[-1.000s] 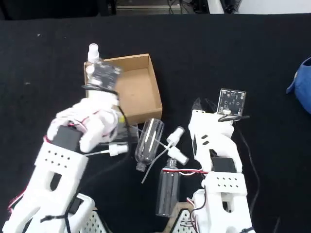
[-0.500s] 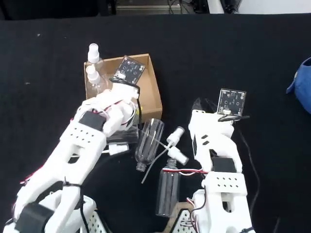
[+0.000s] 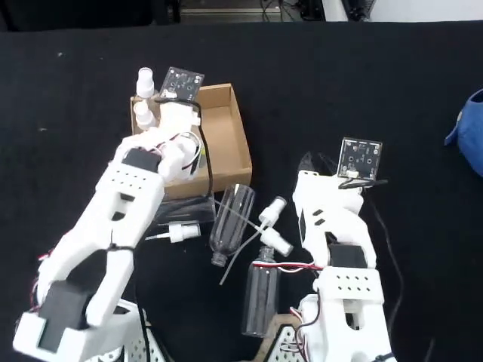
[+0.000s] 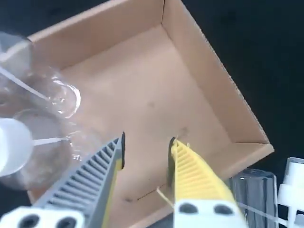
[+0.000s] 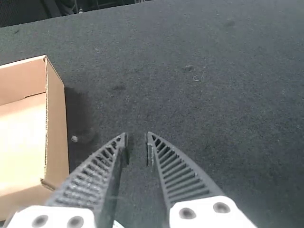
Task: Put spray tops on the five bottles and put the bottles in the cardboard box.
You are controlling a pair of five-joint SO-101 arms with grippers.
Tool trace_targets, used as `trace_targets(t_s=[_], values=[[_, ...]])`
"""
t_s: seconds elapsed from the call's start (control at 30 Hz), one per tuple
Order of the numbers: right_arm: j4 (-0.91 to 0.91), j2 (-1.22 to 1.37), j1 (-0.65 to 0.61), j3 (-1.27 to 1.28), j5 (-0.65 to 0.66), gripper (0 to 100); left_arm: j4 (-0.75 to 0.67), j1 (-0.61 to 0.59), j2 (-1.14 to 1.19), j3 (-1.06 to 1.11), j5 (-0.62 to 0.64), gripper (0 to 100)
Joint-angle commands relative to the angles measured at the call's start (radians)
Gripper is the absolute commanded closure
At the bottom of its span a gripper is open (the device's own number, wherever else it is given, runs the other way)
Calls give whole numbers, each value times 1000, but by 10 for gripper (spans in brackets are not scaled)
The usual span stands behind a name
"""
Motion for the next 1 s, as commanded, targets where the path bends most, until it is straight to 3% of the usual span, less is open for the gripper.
trace_targets(t_s=[0.0, 0.97], values=[[-26, -33, -23, -8, 5, 952, -21, 1, 44, -87, 14, 971], [-26, -33, -21, -12, 5, 952, -101, -54, 130, -91, 12, 971]])
